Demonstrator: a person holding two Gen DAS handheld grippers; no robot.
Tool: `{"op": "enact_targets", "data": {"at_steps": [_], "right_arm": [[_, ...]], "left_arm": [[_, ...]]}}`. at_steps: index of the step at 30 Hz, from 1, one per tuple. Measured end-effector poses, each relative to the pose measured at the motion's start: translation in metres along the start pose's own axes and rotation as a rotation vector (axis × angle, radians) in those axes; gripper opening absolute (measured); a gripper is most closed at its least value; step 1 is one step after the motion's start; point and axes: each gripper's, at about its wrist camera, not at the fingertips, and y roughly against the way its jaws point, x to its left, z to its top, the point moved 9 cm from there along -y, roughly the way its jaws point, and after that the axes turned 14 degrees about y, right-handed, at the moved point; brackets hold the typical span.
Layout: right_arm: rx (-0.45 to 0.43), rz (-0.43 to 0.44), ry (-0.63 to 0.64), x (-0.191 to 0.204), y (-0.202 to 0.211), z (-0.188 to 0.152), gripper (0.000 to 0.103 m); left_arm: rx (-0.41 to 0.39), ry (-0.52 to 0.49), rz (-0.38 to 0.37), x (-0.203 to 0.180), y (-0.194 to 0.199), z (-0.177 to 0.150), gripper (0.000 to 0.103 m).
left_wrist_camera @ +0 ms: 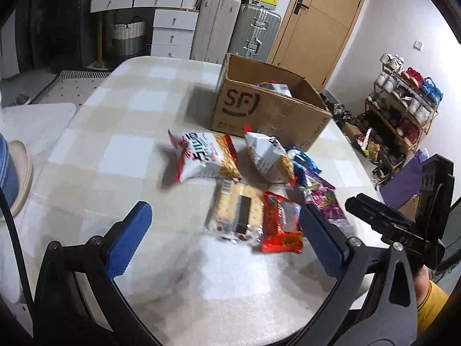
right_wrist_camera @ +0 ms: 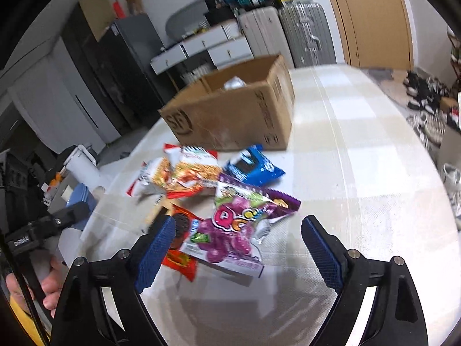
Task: Organize snacks
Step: 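Grasp the purple candy bag with the right tool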
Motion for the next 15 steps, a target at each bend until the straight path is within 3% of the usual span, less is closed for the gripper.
{"op": "enact_targets", "data": {"at_steps": [8, 15], "right_arm": [[0.1, 0.048, -0.105, -0.012, -0.039, -0.006, 0.091], [0.135, -0.005, -0.087, -0.015, -0.056, -0.003, 0.088]], "left_arm": [[0.076, 0.06, -0.04, -0.002, -0.011, -0.007, 0.102], [0.07, 0.065, -0.036, -0.002, -0.007, -0.009, 0.102]]}}
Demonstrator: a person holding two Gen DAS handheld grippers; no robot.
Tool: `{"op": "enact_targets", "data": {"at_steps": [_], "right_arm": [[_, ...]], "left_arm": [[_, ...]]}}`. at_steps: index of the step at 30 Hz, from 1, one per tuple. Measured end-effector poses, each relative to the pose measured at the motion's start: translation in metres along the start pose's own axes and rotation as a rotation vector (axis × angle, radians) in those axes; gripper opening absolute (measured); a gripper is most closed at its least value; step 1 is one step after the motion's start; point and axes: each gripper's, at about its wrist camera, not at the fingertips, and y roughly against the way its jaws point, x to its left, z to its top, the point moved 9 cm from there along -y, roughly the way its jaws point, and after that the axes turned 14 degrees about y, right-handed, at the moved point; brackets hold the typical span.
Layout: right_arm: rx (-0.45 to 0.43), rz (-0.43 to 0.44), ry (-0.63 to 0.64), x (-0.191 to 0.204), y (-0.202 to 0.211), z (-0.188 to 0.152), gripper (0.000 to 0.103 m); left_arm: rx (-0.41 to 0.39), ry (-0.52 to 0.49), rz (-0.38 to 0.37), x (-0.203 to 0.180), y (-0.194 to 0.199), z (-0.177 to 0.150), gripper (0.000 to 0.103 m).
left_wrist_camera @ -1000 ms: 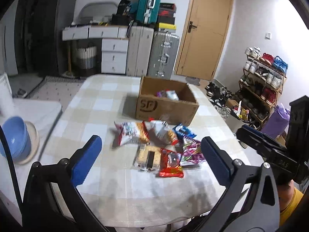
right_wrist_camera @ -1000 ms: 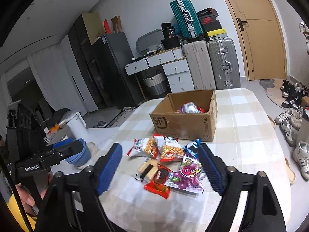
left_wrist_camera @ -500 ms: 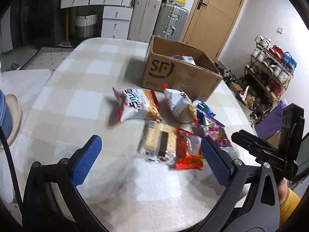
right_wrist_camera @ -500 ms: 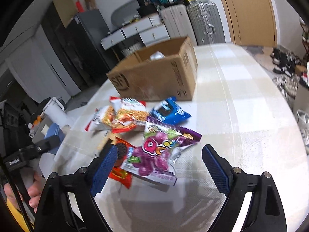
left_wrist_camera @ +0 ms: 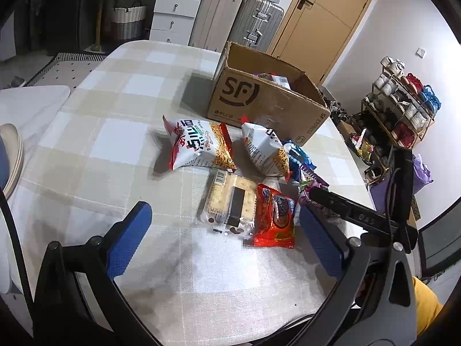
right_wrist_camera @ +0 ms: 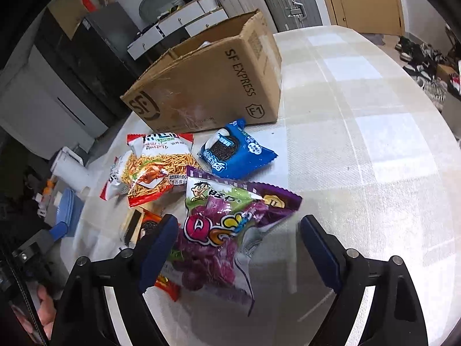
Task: Organize snacks
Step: 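Grasp the purple candy bag with the right tool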
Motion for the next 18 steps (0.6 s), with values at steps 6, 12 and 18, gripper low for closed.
{"op": "enact_targets", "data": {"at_steps": [6, 12, 18], "right_arm": [[0.022, -0.024, 0.072, 0.013, -0.006, 0.002, 0.053], [0.018, -0.004, 0.108, 0.02, -0.003, -0.002, 0.041], [0.022, 0.018, 0.112, 0.024, 0.004, -0.008, 0.04]], "left_arm": [[0.024, 0.027, -0.006, 0.003, -0.004, -0.002, 0.102], [0.024, 0.022, -0.006, 0.002, -0.006, -0.004, 0.102], [0.012, 0.054, 0.02, 0.014, -0.006, -0.001, 0.102]]}}
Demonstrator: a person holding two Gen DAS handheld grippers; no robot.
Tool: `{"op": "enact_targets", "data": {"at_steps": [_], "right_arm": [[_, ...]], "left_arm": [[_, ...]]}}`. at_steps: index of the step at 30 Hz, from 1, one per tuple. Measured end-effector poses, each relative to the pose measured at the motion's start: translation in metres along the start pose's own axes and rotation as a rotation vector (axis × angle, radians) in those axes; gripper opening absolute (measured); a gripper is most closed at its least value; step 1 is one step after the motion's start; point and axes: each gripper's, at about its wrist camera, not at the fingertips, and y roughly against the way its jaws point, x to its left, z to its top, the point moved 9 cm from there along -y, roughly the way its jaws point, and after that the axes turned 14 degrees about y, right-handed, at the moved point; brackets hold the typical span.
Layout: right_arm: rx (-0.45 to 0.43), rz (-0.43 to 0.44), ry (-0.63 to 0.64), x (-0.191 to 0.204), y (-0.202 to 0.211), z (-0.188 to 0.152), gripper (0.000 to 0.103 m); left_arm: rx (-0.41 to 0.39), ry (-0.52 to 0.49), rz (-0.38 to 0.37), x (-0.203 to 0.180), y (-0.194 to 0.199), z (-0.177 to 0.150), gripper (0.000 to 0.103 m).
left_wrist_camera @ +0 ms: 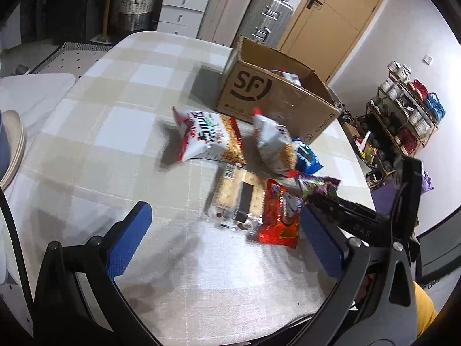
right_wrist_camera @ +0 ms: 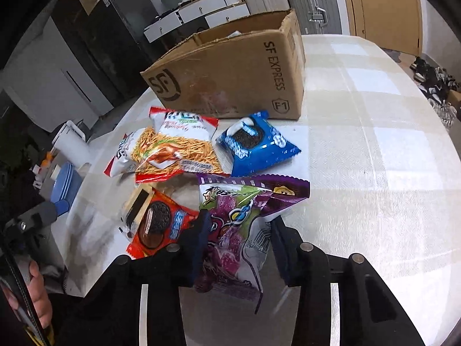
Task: Organize snacks
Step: 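Grasp the purple candy bag with the right tool, then grasp the white noodle-snack bag with the left tool while the right tool holds the purple bag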
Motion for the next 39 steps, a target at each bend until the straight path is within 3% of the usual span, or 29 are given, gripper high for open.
{"op": "enact_targets", "data": {"at_steps": [12, 19, 26, 29, 32, 37, 39], "right_arm": [[-0.094, 0.053, -0.066, -0.008, 0.035, 0.001, 0.04], [-0.101, 0.083, -0.055, -0.004, 0.042, 0.001, 0.04], [-0.091, 0.106, -0.039, 0.002, 0.04, 0.0, 0.04], [-0.086, 0.116, -0.036, 0.003, 0.039, 0.0, 0.04], [-0.082, 0.121, -0.039, 0.003, 0.037, -0.001, 0.04], [-0.082, 0.13, -0.054, -0.002, 0.037, -0.002, 0.04], [-0.082, 0.133, -0.063, -0.004, 0.036, -0.002, 0.04]], "left_arm": [[-0.012, 0.147, 0.088, 0.043, -0.016, 0.025, 0.102], [-0.037, 0.157, 0.103, 0.041, -0.044, 0.061, 0.102], [0.001, 0.185, 0.113, 0.035, -0.081, 0.084, 0.102], [0.044, 0.136, 0.135, 0.025, -0.102, 0.085, 0.101], [0.018, 0.037, 0.211, 0.019, -0.117, 0.089, 0.097], [0.112, 0.111, 0.142, 0.015, -0.14, 0.083, 0.093], [0.102, 0.108, 0.138, 0.012, -0.141, 0.084, 0.089]]}}
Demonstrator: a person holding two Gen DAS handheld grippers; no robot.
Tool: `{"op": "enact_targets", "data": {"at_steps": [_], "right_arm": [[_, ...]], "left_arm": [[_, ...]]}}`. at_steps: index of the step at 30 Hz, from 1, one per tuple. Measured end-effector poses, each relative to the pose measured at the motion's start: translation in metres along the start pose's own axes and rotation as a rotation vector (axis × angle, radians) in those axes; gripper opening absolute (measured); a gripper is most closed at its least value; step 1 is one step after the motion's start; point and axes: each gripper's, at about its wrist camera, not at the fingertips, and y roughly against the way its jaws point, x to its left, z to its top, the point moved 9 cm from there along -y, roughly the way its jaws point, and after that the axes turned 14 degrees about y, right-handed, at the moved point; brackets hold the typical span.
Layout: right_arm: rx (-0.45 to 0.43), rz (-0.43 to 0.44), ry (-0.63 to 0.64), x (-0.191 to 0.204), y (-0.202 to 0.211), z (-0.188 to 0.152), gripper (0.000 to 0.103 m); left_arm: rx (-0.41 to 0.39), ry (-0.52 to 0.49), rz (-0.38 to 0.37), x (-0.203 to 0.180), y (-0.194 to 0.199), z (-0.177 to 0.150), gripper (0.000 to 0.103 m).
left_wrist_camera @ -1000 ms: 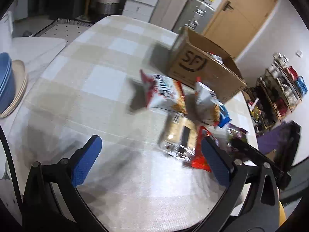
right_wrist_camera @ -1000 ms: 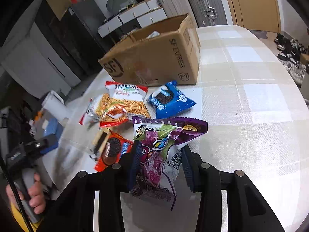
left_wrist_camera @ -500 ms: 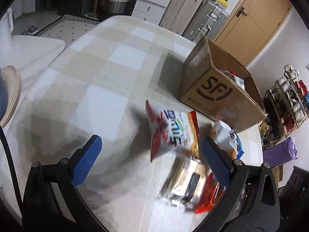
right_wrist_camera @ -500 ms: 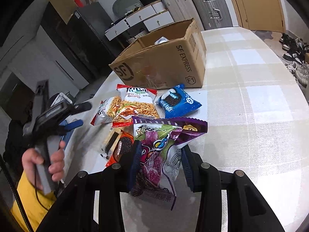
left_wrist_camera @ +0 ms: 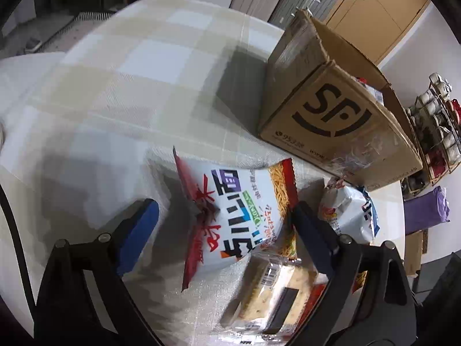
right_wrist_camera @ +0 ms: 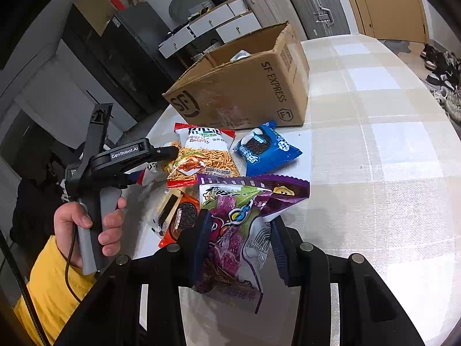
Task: Organize snacks
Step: 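Grasp the white noodle-snack bag with the left tool while the right tool holds the purple bag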
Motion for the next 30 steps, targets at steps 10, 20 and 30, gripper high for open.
{"op": "enact_targets", "data": {"at_steps": [10, 20, 30], "right_arm": [[0.0, -0.003, -0.008, 0.0, 0.001, -0.001, 0.04], [-0.008, -0.021, -0.033, -0.007, 0.001, -0.001, 0.04], [-0.017, -0.031, -0.027, -0.007, 0.002, -0.002, 0.04]], "left_arm": [[-0.001, -0.037, -0.008, -0.005, 0.002, -0.007, 0.059], [-0.019, -0.029, 0.035, 0.012, 0.02, -0.011, 0.052], [-0.063, -0.024, 0.044, 0.025, 0.04, -0.008, 0.051]]}}
